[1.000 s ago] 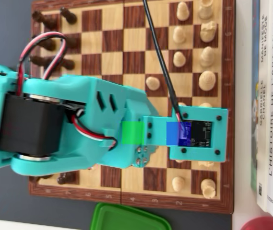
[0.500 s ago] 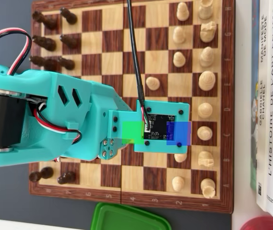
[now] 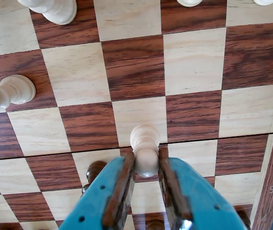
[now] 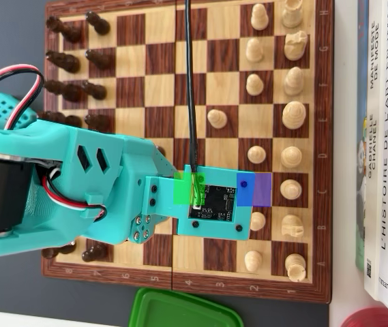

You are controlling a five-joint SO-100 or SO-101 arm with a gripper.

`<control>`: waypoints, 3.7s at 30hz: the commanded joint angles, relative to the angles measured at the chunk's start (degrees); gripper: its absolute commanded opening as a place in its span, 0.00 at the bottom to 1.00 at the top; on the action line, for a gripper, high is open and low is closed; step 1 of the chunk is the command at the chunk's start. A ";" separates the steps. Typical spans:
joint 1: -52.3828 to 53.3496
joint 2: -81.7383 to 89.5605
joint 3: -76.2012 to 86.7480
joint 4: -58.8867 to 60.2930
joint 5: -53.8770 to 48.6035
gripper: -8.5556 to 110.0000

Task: Play chess

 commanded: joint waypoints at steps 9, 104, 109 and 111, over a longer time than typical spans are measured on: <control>1.05 -1.23 -0.88 -0.62 -0.35 0.14; -3.16 52.29 22.85 -13.01 0.35 0.20; -4.92 62.75 35.33 -28.21 0.35 0.20; -5.63 66.27 39.73 -35.16 0.35 0.20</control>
